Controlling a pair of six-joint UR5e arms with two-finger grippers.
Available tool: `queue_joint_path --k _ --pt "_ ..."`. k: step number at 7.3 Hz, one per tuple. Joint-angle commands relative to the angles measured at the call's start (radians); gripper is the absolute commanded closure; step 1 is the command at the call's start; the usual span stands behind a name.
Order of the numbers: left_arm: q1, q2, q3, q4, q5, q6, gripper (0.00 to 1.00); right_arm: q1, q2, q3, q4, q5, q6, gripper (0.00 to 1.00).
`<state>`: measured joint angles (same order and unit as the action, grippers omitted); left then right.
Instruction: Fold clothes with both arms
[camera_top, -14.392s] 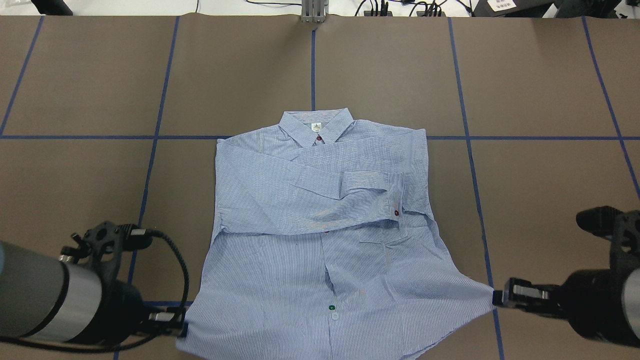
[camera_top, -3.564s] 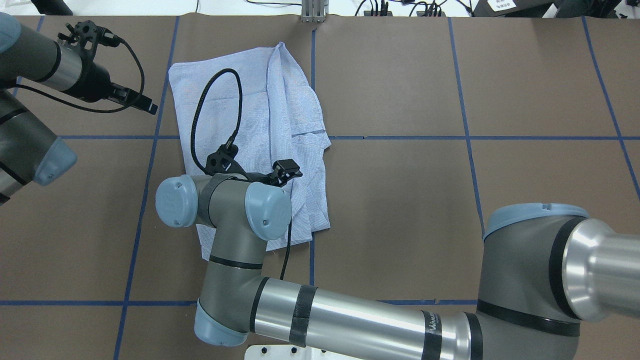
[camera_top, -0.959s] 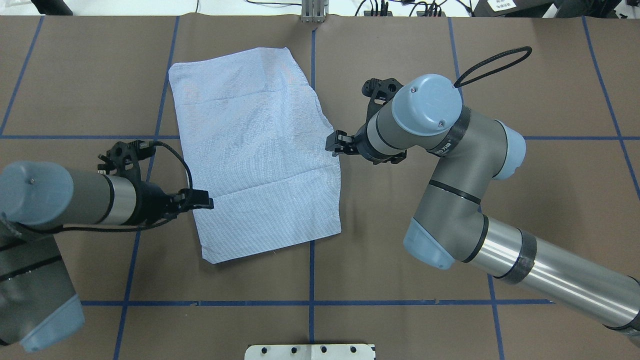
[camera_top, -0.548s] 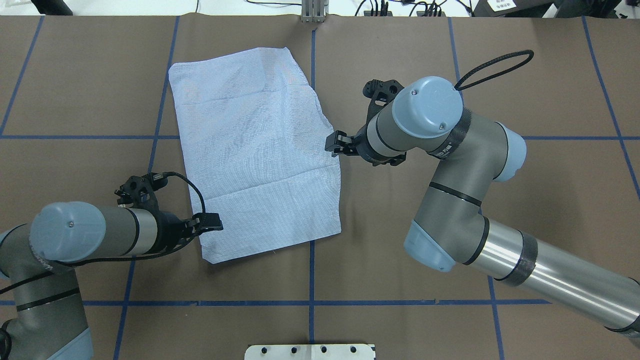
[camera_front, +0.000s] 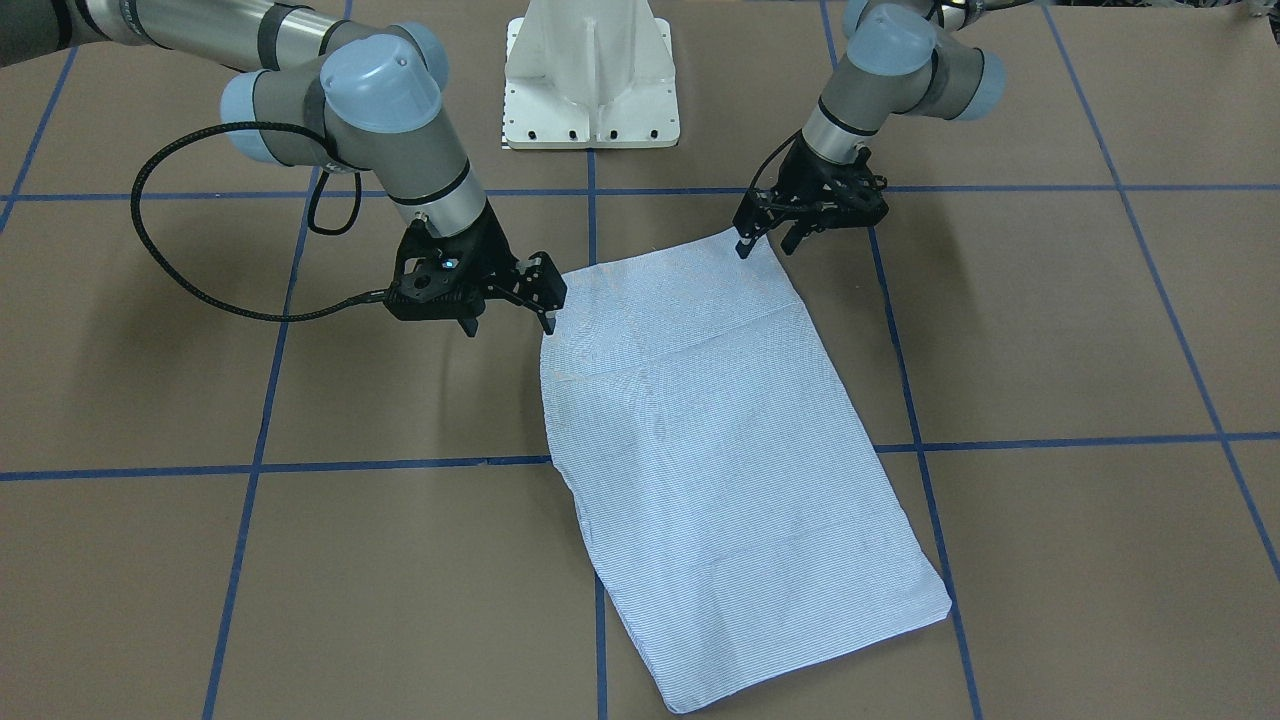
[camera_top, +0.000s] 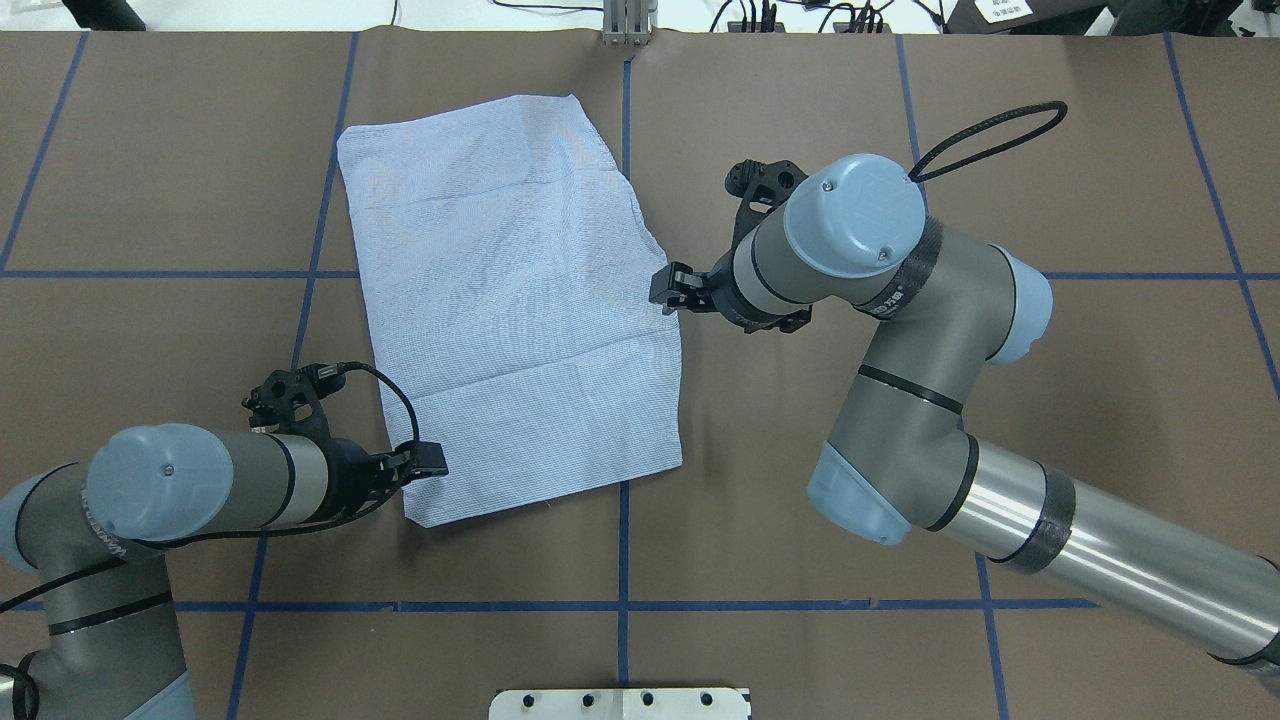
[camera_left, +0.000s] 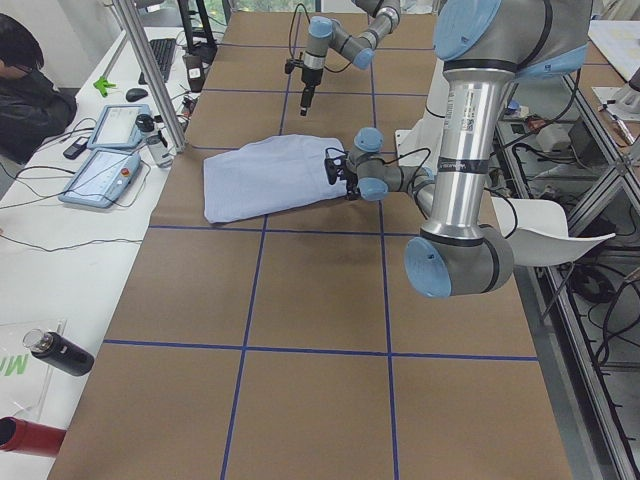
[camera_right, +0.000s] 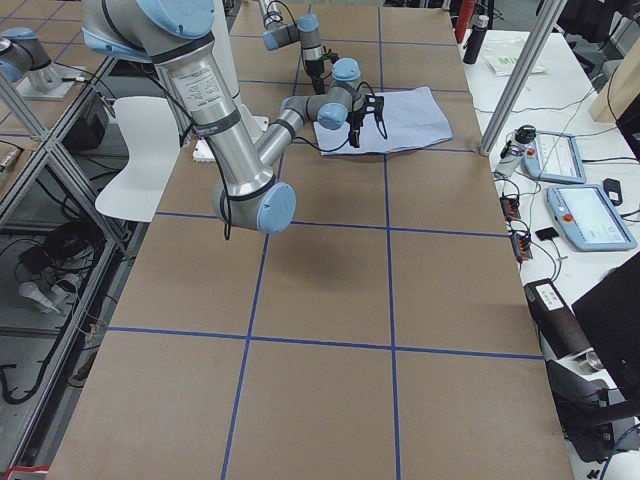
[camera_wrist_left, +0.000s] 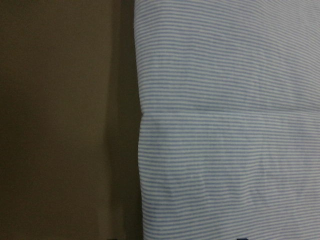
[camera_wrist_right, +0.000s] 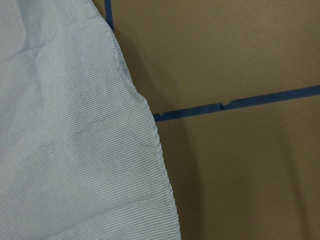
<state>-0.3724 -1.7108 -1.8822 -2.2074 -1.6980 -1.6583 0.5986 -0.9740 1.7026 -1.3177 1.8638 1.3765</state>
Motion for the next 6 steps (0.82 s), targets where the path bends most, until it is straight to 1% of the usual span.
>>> queue_joint_path --k 1,4,5,6 --pt "0.012 -0.007 -0.001 0.000 -0.003 -0.001 0.30 0.000 0.000 0.000 0.000 -0.002 -0.001 0.00" --pt "0.027 -0.010 0.002 0.000 -0.003 -0.001 0.42 -0.002 0.000 0.002 0.000 -0.003 -0.001 0.00" --pt "0.027 -0.010 0.002 0.000 -0.003 -0.001 0.49 -0.003 0.000 0.002 0.000 -0.003 0.001 0.00" --pt "0.027 -0.010 0.000 0.000 -0.005 -0.001 0.61 -0.006 0.000 0.002 0.000 -0.003 0.001 0.00"
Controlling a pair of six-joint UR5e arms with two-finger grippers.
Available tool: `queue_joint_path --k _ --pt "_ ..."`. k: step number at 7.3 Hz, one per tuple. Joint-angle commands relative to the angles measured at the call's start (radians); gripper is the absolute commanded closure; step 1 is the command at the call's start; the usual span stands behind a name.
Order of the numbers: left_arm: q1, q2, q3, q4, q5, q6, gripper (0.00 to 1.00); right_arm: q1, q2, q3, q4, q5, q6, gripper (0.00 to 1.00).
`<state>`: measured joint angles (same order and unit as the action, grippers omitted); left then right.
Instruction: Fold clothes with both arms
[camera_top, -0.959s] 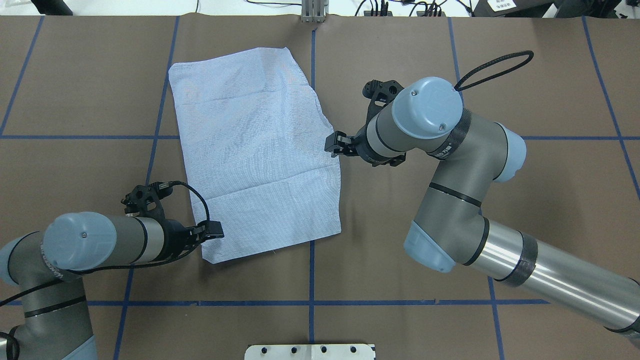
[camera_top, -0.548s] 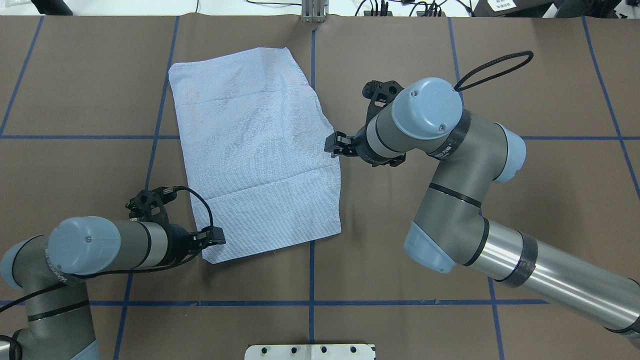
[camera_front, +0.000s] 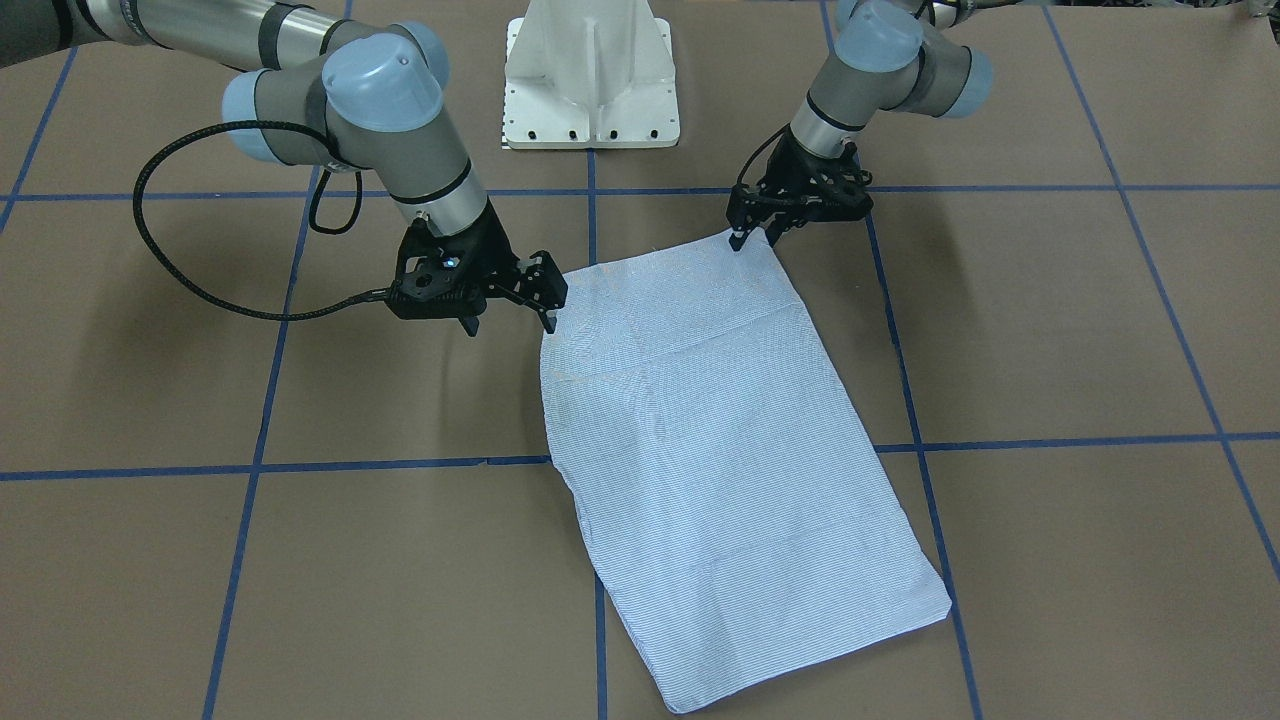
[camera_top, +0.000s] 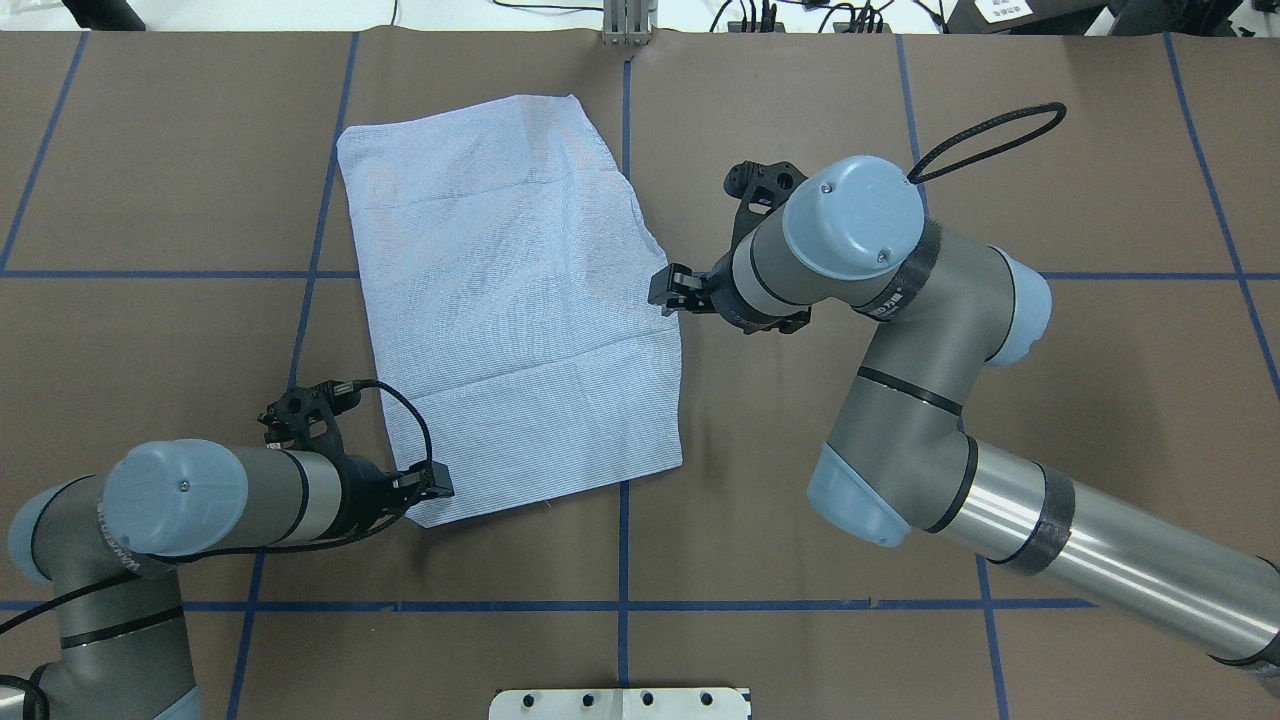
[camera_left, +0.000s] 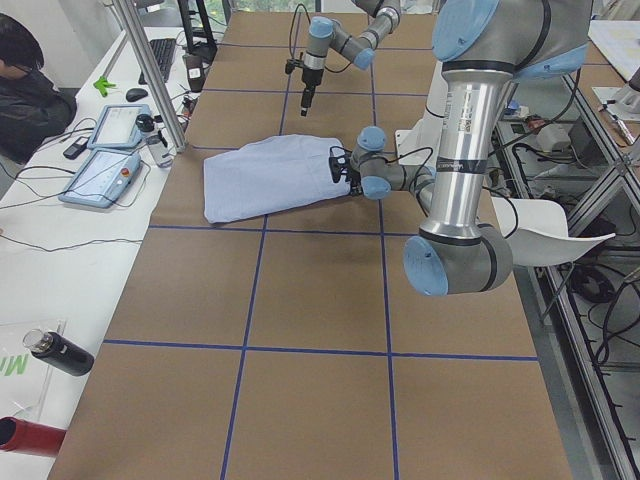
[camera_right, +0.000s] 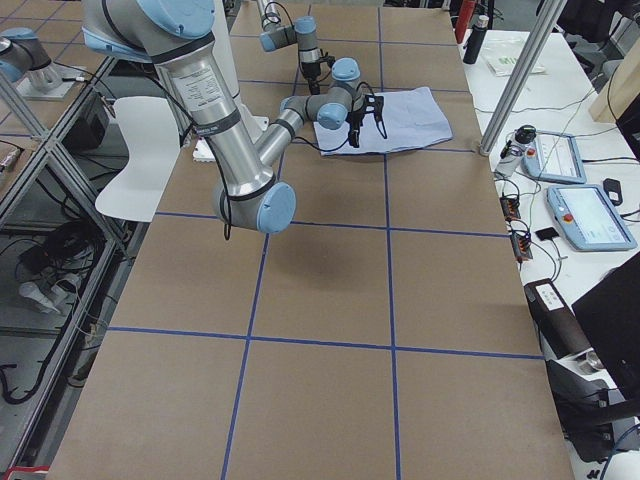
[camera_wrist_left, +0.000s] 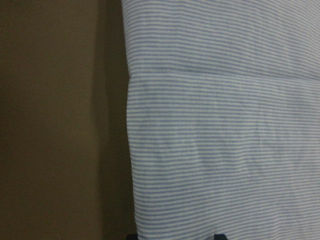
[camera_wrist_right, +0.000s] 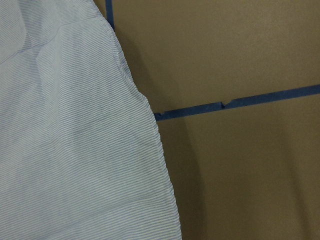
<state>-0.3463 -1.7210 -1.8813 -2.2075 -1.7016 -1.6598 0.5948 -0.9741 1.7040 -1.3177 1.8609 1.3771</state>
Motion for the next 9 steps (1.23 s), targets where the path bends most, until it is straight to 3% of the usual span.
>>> queue_joint_path --k 1,4,6,9 --pt "0.001 0.000 -0.009 0.000 -0.003 -0.002 0.96 -0.018 0.002 0.000 -0.002 -0.017 0.013 0.00" --pt "0.001 0.000 -0.013 0.000 -0.003 -0.002 1.00 -0.131 0.017 -0.004 -0.035 -0.045 0.343 0.02" --pt "0.001 0.000 -0.015 -0.001 -0.003 -0.002 1.00 -0.219 0.034 -0.007 -0.052 -0.156 0.564 0.03" --pt "0.001 -0.002 -0.018 -0.001 -0.003 -0.002 1.00 -0.257 0.069 -0.039 -0.100 -0.212 0.651 0.07"
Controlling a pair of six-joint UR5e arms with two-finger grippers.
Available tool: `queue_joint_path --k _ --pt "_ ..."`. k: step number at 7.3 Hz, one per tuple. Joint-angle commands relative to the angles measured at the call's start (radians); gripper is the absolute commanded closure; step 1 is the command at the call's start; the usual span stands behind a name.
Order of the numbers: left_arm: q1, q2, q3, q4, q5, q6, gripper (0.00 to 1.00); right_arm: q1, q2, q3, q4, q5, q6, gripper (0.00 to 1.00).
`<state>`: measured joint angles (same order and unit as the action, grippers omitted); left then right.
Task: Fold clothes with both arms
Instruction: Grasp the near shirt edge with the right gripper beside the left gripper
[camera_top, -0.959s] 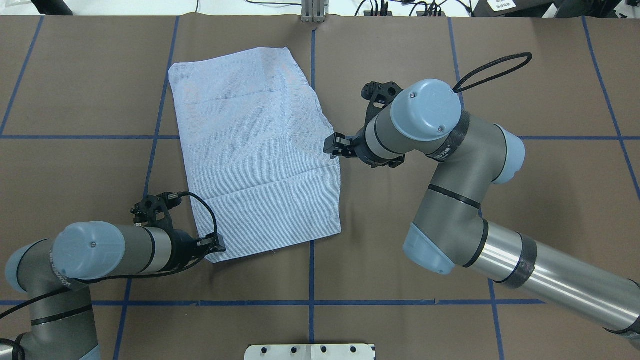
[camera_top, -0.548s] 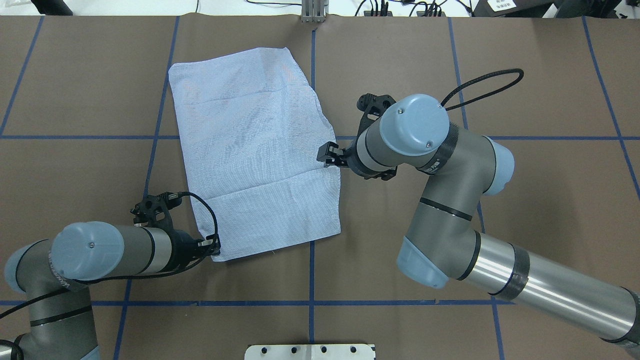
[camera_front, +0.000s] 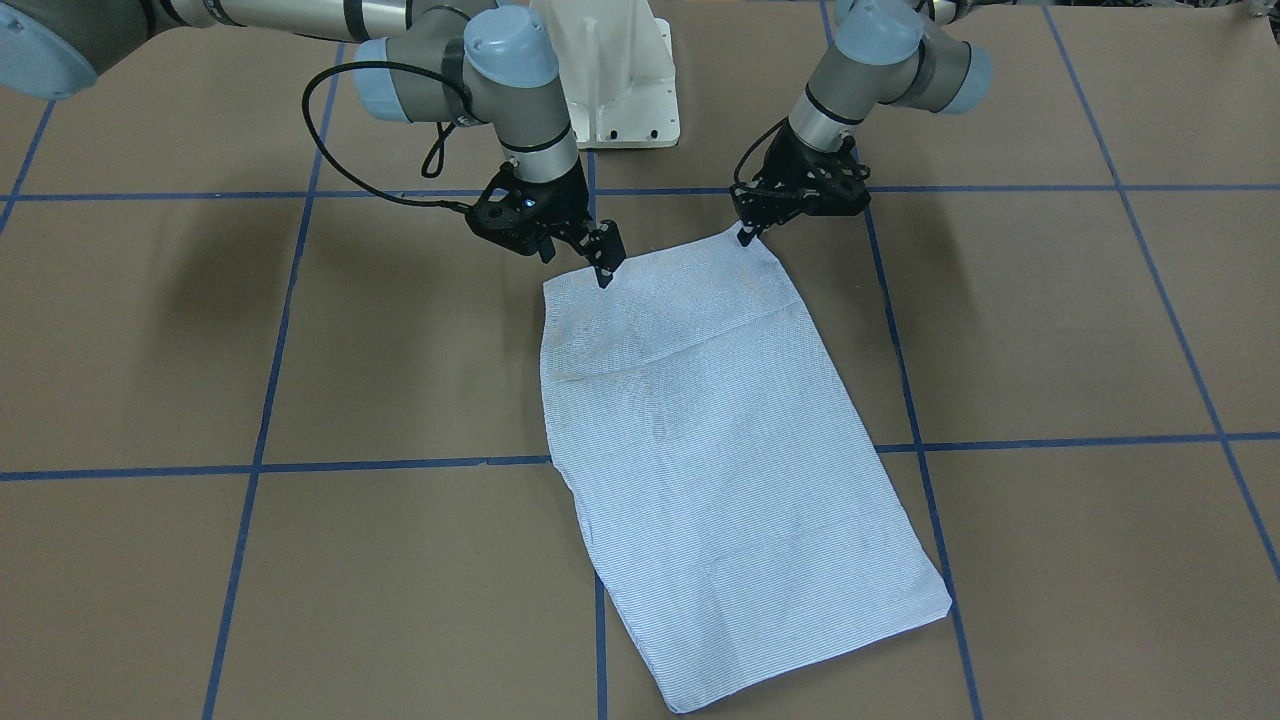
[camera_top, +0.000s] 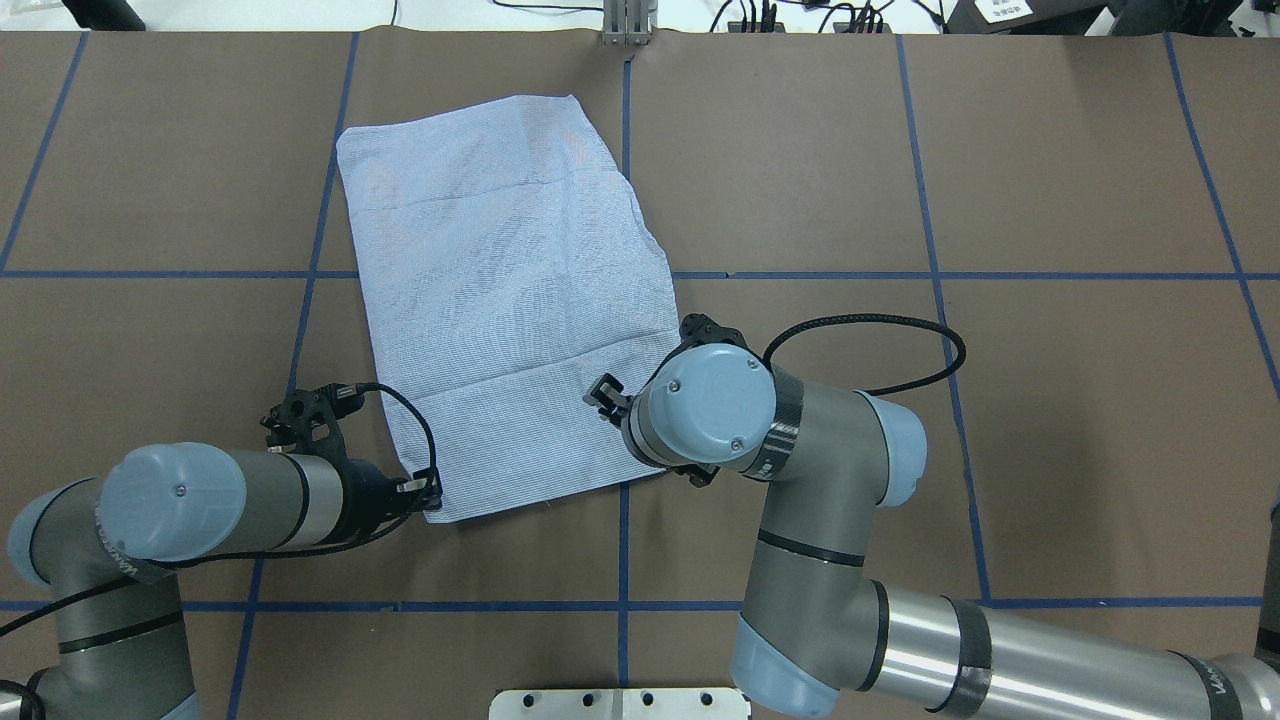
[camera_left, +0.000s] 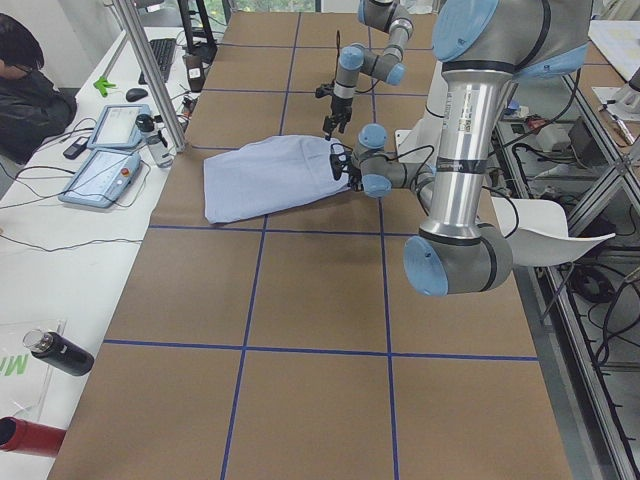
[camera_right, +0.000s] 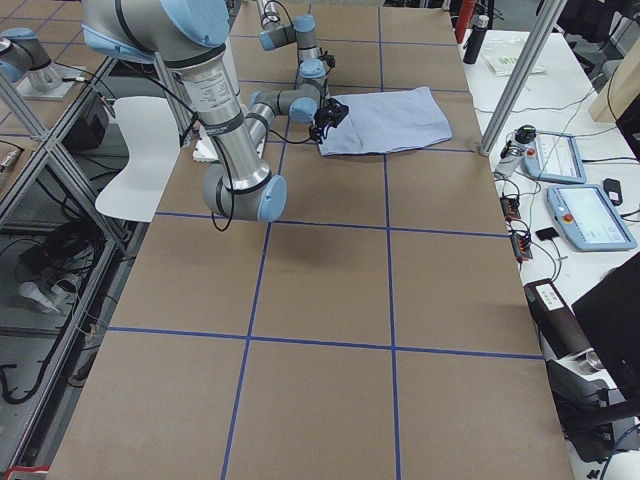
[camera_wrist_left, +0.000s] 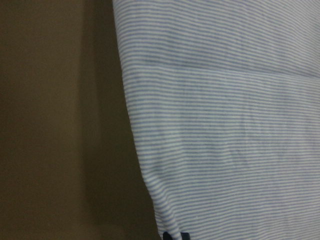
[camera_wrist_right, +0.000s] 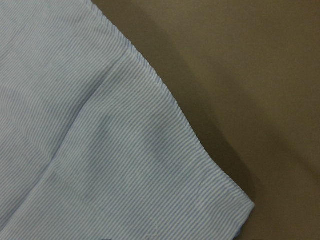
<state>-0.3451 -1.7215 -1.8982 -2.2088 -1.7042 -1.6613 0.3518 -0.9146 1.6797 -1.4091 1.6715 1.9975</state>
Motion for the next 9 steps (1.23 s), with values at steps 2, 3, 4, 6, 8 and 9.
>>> queue_joint_path --k 2,3,4,6,8,9 --pt "0.000 -0.001 -0.001 0.000 0.000 0.000 1.00 -0.033 0.081 -0.111 -0.008 -0.090 0.044 0.07" --pt "0.000 -0.001 -0.002 0.000 0.000 0.000 1.00 -0.034 0.114 -0.151 -0.007 -0.098 0.055 0.06" --pt "0.000 -0.001 -0.002 0.000 0.000 0.000 1.00 -0.042 0.115 -0.156 -0.004 -0.125 0.066 0.06" --pt "0.000 -0.001 -0.005 0.000 0.000 0.000 1.00 -0.045 0.115 -0.166 -0.010 -0.133 0.066 0.07" --pt "0.000 0.000 -0.009 0.000 0.000 0.000 1.00 -0.053 0.120 -0.169 -0.040 -0.133 0.067 0.07" --pt "0.000 0.000 -0.009 0.000 0.000 0.000 1.00 -0.053 0.131 -0.169 -0.054 -0.131 0.066 0.07"
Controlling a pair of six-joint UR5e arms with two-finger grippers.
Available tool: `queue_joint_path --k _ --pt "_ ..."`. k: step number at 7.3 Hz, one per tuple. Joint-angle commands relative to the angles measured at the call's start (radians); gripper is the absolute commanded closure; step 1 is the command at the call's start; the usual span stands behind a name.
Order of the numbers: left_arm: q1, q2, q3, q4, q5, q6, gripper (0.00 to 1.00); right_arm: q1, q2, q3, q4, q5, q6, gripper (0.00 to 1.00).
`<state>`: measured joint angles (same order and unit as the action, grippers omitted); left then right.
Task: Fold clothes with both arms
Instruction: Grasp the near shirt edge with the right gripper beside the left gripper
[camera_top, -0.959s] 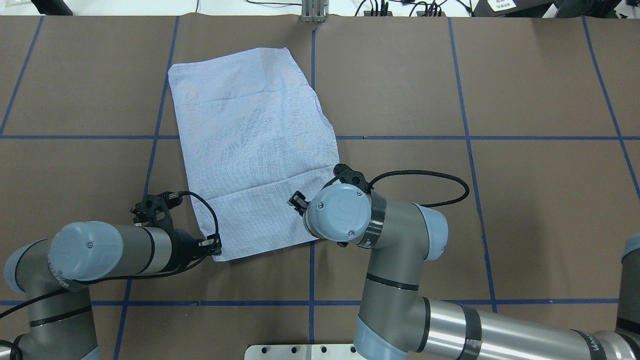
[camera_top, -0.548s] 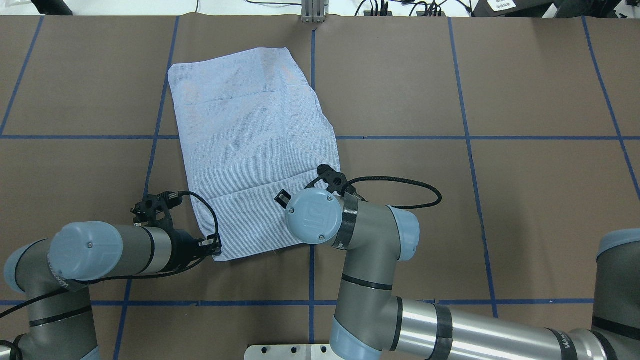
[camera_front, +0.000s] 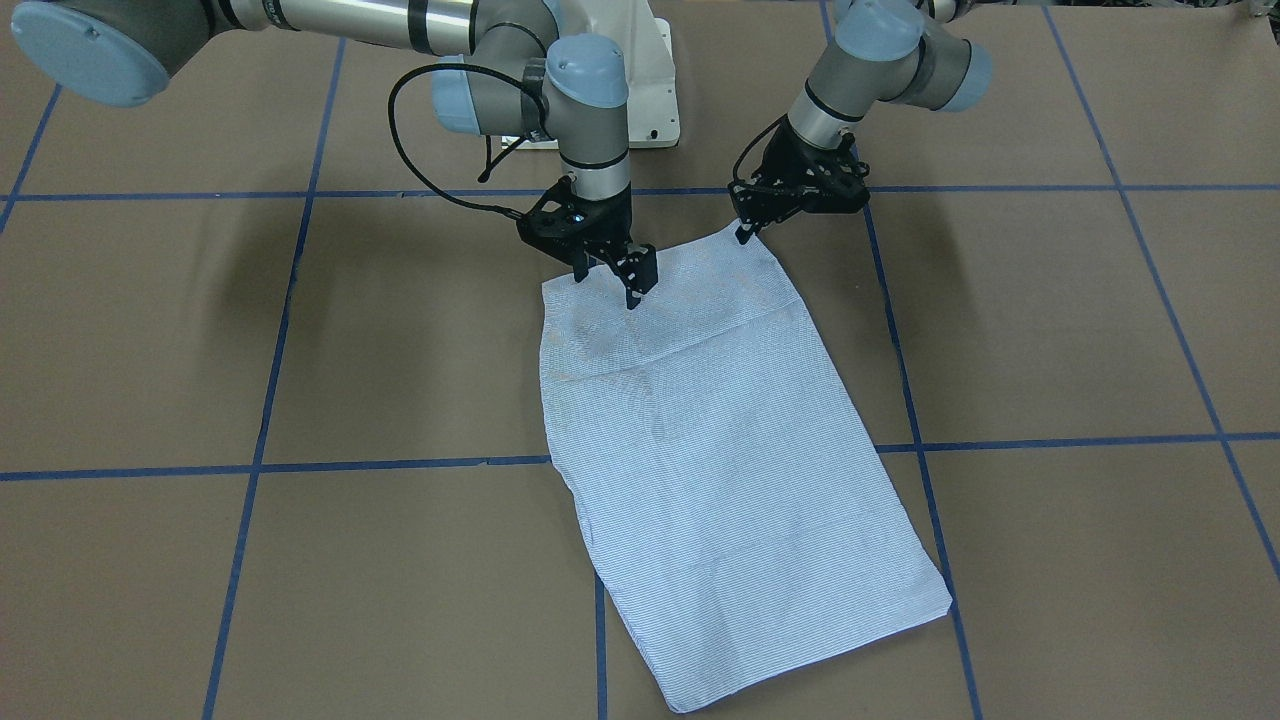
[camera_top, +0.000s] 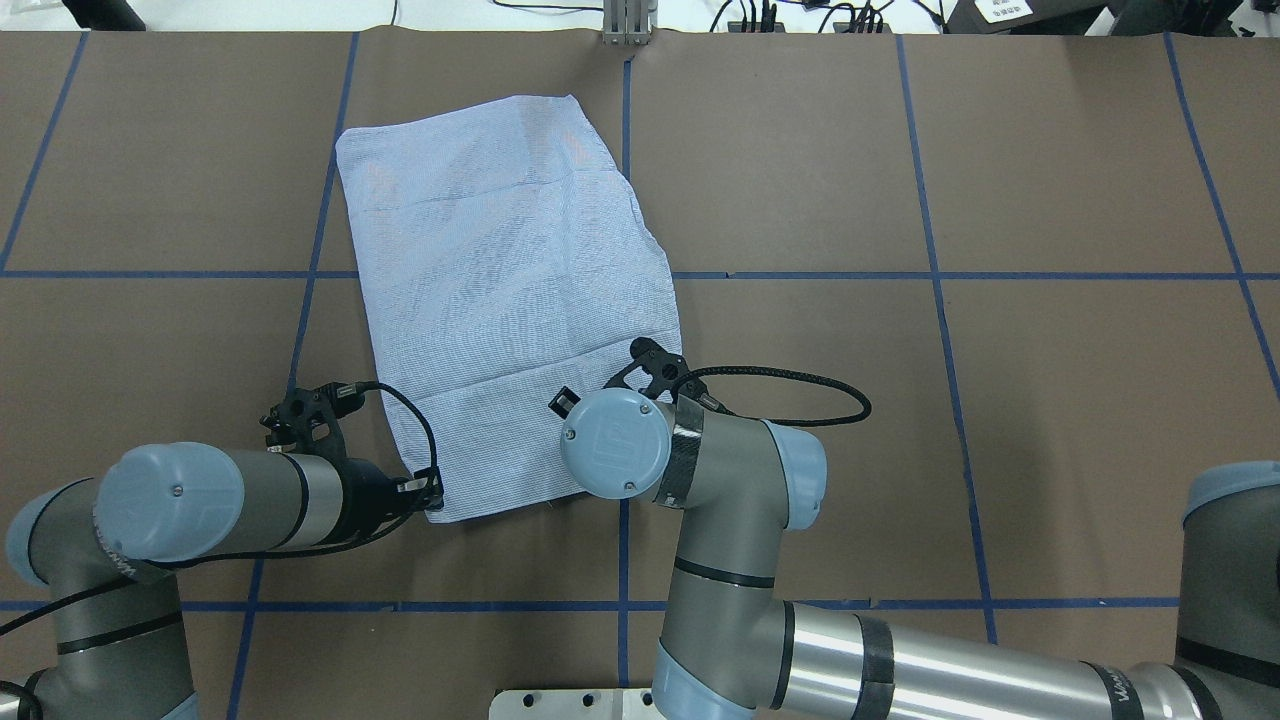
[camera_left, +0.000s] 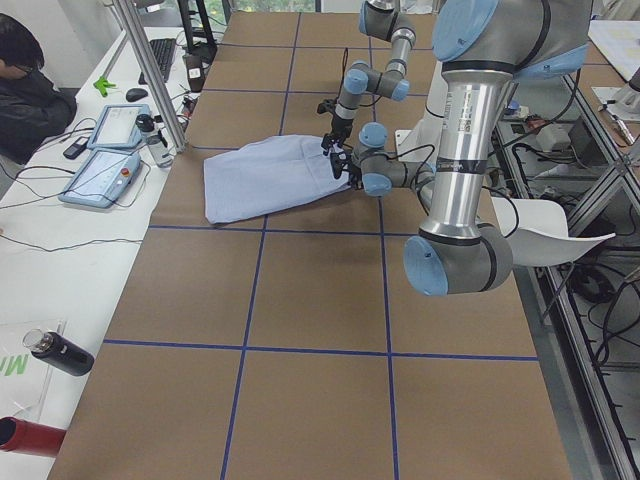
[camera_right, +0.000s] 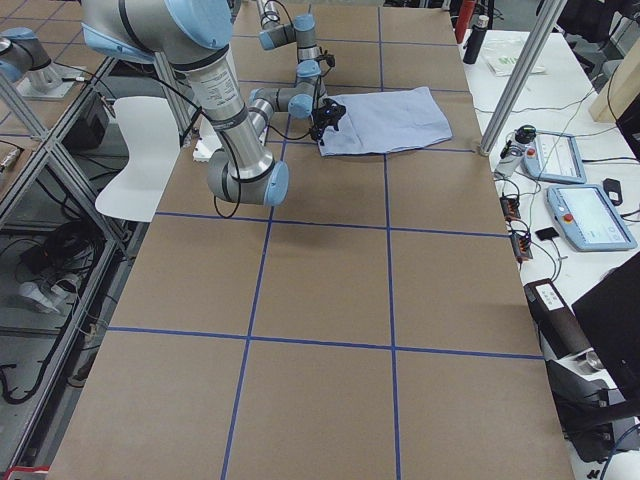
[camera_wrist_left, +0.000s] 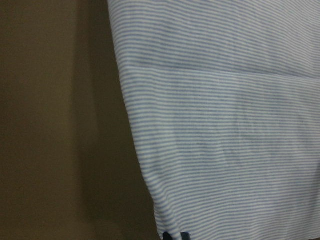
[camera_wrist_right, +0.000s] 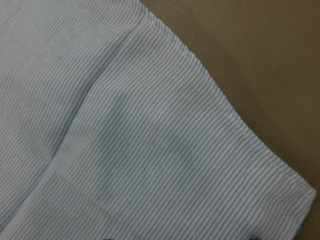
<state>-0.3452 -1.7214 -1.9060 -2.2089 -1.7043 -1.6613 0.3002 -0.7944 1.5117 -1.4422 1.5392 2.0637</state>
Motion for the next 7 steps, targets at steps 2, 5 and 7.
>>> queue_joint_path --k 2,5,7 --pt "0.000 0.000 -0.004 0.000 0.000 0.000 1.00 -0.004 0.015 -0.017 -0.023 -0.001 0.006 0.07" --pt "0.000 0.000 -0.007 0.000 -0.002 0.000 1.00 -0.007 0.015 -0.021 -0.023 -0.001 0.047 0.07" --pt "0.000 0.000 -0.007 0.000 0.000 0.000 1.00 -0.007 0.036 -0.047 -0.020 -0.001 0.062 0.21"
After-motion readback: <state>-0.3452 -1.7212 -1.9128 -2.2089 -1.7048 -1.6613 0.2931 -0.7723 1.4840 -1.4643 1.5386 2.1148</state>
